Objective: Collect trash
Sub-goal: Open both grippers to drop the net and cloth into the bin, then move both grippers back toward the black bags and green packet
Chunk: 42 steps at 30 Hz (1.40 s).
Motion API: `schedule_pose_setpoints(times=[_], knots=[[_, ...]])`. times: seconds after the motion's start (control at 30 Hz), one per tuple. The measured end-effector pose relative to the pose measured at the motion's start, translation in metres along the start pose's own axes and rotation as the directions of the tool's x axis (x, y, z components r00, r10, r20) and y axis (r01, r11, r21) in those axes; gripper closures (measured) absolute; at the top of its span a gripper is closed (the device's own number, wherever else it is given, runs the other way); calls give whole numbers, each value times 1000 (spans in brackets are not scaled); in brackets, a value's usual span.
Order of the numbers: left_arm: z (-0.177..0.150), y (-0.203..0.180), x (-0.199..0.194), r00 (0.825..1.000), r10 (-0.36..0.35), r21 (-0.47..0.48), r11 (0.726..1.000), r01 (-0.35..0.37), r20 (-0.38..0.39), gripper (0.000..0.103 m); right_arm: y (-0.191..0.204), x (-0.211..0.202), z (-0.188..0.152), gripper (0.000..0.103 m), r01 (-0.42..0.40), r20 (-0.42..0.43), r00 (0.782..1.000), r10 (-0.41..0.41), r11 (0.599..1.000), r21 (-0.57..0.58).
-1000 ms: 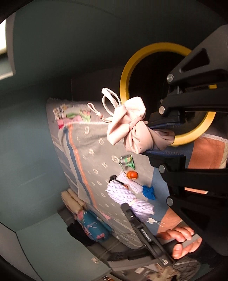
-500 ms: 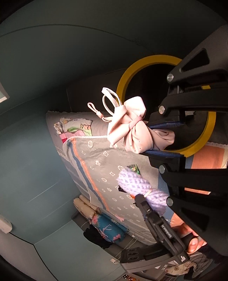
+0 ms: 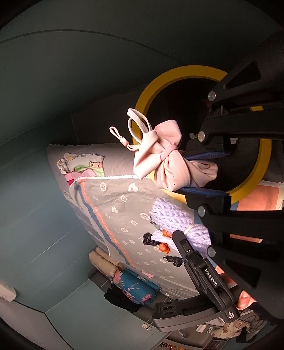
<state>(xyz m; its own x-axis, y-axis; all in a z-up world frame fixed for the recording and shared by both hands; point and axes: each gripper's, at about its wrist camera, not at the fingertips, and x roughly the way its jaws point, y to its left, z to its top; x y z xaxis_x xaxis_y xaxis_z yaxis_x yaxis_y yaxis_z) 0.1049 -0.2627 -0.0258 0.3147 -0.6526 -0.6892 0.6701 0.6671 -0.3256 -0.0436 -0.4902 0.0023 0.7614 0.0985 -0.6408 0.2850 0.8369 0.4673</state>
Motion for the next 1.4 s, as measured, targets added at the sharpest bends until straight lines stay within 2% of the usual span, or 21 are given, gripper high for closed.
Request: schedule_pose_setpoints(times=[0.27, 0.5, 0.57, 0.6, 0.87, 1.0, 1.17, 1.4], knots=[[-1, 4, 10, 1000, -19, -23, 1000, 18, -18, 85, -10, 16, -1, 74, 26, -30, 999, -25, 999, 26], [-2, 9, 3, 1000, -14, -36, 999, 14, 7, 54, -17, 15, -5, 64, 52, -19, 999, -51, 997, 51], [-2, 11, -2, 1000, -3, -35, 999, 4, 22, 43, -19, 14, -5, 53, 53, -14, 999, -52, 997, 58], [-2, 12, -5, 1000, 1, -33, 999, 0, 28, 42, -18, 13, -5, 49, 52, -11, 999, -52, 997, 57], [0, 31, -32, 994, 63, -55, 997, -58, 93, 18, -7, 15, -3, 40, 86, -3, 996, -86, 996, 26], [1, 43, -47, 987, 99, -71, 993, -91, 126, 14, 3, 12, -2, 33, 87, 17, 996, -87, 996, 2], [4, 63, -69, 966, 187, -88, 981, -174, 181, 13, 24, 16, -1, 23, 56, 29, 998, -55, 997, -44], [3, 109, -103, 936, 269, -163, 958, -235, 227, 11, 71, 31, -4, 21, 34, 38, 999, -28, 987, -156]])
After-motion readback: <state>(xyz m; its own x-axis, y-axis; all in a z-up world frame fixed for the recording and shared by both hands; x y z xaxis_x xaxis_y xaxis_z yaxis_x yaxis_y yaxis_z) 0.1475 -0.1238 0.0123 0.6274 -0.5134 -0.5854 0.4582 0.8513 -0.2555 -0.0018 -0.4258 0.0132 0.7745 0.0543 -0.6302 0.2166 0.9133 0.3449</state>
